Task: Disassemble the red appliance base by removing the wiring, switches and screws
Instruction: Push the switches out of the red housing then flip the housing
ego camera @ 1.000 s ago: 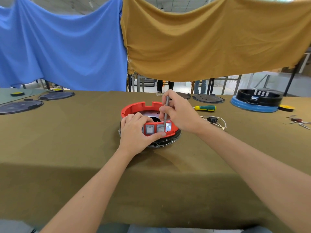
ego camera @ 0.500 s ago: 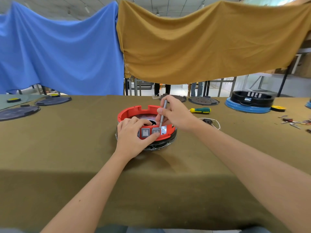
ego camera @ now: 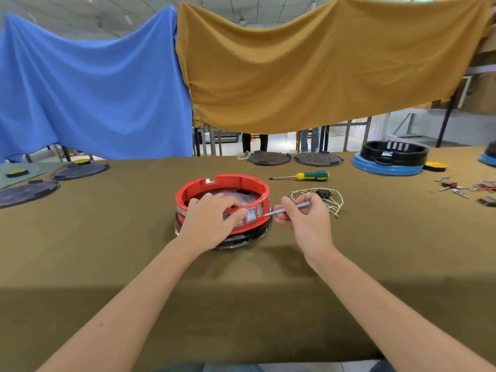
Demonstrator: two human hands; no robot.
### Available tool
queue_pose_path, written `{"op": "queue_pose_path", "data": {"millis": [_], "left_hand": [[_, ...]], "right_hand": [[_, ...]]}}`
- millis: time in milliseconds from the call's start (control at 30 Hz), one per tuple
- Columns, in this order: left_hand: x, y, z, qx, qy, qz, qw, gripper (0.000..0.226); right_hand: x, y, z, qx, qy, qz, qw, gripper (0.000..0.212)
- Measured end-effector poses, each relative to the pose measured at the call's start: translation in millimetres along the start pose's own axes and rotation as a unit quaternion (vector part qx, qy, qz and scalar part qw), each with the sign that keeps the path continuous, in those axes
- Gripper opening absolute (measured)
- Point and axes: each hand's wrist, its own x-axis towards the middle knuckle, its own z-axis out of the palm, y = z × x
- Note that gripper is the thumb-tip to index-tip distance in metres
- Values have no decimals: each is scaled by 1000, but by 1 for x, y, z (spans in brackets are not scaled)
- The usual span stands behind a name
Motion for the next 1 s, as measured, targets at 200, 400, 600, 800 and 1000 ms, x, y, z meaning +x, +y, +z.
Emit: {"op": "queue_pose_path", "data": {"millis": [200, 400, 600, 800, 1000], "left_hand": [[20, 4, -20, -109, -180, -59, 976, 16], [27, 14, -20, -236, -208, -179, 932, 12], [33, 26, -20, -175, -232, -150, 945, 14], [38, 29, -19, -98, -185, -86, 974, 20], [36, 29, -13, -137, -150, -95, 974, 21]], "right_hand": [[-11, 0, -8, 75, 0, 68, 995, 19], [-21, 1, -8, 76, -12, 88, 993, 10], [-33, -2, -4, 5, -44, 52, 998, 12], [-39, 0, 7, -71, -19, 32, 997, 13], [-55, 10, 18, -210, 41, -91, 973, 12]]}}
